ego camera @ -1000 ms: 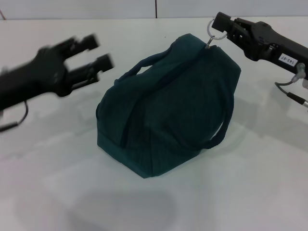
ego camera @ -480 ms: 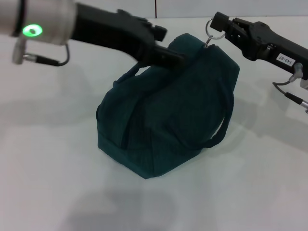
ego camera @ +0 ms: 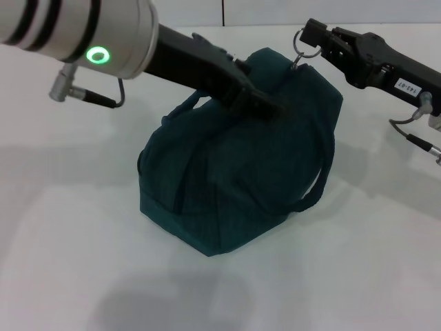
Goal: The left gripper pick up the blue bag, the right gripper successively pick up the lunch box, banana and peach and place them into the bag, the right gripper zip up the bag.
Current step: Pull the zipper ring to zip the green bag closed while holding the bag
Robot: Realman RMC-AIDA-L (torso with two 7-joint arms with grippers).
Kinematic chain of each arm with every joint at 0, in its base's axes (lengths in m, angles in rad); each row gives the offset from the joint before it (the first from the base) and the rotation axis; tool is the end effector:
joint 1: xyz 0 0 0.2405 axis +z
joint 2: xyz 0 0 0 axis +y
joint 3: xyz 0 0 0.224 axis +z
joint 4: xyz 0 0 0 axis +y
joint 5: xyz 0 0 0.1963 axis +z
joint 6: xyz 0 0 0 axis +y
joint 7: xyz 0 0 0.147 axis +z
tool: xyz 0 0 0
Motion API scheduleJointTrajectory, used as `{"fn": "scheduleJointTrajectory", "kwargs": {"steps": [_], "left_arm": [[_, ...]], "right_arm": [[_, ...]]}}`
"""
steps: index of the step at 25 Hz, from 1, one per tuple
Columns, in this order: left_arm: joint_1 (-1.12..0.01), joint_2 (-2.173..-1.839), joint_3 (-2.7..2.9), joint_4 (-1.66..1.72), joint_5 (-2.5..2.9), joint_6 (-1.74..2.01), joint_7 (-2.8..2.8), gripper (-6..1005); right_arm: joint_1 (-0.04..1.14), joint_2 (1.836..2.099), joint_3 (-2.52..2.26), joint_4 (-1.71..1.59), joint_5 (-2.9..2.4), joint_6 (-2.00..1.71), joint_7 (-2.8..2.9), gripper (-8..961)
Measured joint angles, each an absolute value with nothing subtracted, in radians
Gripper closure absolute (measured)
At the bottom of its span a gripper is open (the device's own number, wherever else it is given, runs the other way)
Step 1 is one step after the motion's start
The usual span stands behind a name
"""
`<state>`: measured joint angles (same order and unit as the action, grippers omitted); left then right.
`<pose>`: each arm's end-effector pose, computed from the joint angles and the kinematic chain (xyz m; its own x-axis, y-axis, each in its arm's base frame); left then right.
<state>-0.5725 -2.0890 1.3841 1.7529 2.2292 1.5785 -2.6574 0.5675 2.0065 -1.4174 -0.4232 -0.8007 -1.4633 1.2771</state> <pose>-0.0483 0.3002 0.0376 0.8924 0.4294 0.1387 0.4511 -0.8556 -0.2538 0.1558 0.3291 0.0129 0.3955 -0.2500 -0.8838 -0.4943 -0.8689 0.0246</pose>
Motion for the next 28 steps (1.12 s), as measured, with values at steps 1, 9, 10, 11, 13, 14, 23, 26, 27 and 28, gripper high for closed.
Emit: {"fn": "scheduleJointTrajectory", "kwargs": {"steps": [1,9,10,11,13,14,23,26,27,28], "left_arm": [[-0.573,-2.089,1.400,1.754,2.254,1.571,-2.670,135],[-0.578,-2.088,1.476,1.762,2.332,1.564,-2.690,134],[-0.571,-2.088,1.478,1.772,2.332,1.563,-2.677,164],[-0.563,-2.089,1.482,1.782,2.332,1.559,-2.664,195],[-0.552,-2.089,1.489,1.797,2.333,1.554,-2.650,256],[-0.550,-2.089,1.490,1.800,2.334,1.552,-2.647,286],[-0.546,-2.088,1.510,1.805,2.336,1.550,-2.615,633],[-0.545,-2.089,1.511,1.806,2.337,1.550,-2.603,718],[-0.545,-2.089,1.511,1.806,2.337,1.550,-2.602,746],[-0.545,-2.089,1.511,1.806,2.337,1.550,-2.602,775]], "right_arm": [[0.568,2.006,-1.417,-0.423,-0.801,-1.463,1.277,867],[0.571,2.008,-1.417,-0.422,-0.801,-1.463,1.276,859],[0.571,2.008,-1.417,-0.422,-0.801,-1.463,1.276,858],[0.571,2.008,-1.417,-0.422,-0.801,-1.463,1.276,857],[0.570,2.008,-1.417,-0.422,-0.801,-1.463,1.276,855],[0.569,2.008,-1.417,-0.422,-0.801,-1.463,1.276,855],[0.567,2.008,-1.417,-0.425,-0.801,-1.463,1.278,846],[0.567,2.008,-1.417,-0.426,-0.801,-1.463,1.279,843],[0.567,2.008,-1.415,-0.427,-0.801,-1.463,1.279,843],[0.567,2.008,-1.412,-0.427,-0.801,-1.463,1.279,842]]}}
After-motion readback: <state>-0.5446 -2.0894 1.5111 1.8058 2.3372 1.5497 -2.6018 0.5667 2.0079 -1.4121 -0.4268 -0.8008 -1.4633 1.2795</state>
